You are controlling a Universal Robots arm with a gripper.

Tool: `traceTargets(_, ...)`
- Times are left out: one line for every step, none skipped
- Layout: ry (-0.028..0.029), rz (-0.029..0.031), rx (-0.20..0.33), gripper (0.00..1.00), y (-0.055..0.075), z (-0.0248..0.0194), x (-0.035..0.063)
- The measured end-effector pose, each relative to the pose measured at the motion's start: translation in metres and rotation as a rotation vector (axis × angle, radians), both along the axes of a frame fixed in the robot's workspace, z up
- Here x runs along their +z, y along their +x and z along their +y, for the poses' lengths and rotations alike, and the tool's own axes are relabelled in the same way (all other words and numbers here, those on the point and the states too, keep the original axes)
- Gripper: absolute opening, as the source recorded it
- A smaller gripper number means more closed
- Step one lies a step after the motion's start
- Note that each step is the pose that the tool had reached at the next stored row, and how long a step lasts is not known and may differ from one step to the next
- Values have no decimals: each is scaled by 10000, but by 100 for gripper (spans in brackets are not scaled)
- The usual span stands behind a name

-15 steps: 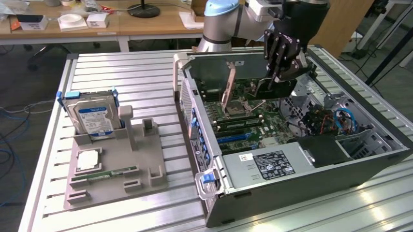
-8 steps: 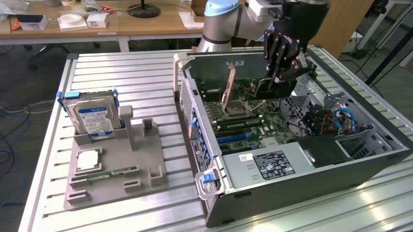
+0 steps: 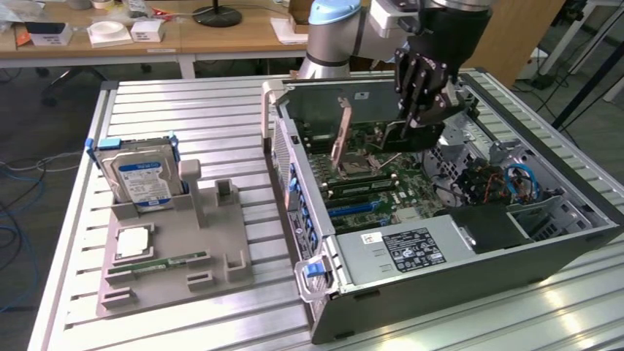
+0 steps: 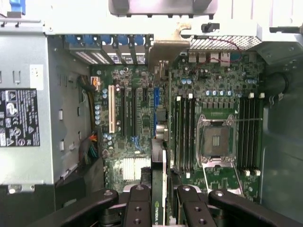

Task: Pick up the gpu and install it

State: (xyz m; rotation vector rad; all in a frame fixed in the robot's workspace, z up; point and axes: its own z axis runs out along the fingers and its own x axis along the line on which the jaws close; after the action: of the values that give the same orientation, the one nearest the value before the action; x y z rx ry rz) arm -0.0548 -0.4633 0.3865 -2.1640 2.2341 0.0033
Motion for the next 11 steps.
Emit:
traceTargets(-6, -1, -14, 26, -23, 1, -18)
traceTargets(-6, -1, -48, 26, -33, 1, -36)
traceTargets(-5, -2, -91, 26, -39, 1, -55)
traceTargets(-8, -1, -137, 26, -46, 1, -72)
traceTargets(-6, -1, -179, 26, -52, 1, -91)
traceTargets(-7, -1, -220, 26, -59, 1, -109)
traceTargets(-8, -1, -262, 26, -66, 1, -126)
traceTargets(-7, -1, -301, 26, -71, 1, -144)
traceTargets(-7, -1, -342, 26, -77, 1, -164)
traceTargets(-7, -1, -380, 26, -80, 1, -181)
traceTargets(-7, -1, -414, 26, -81, 1, -200)
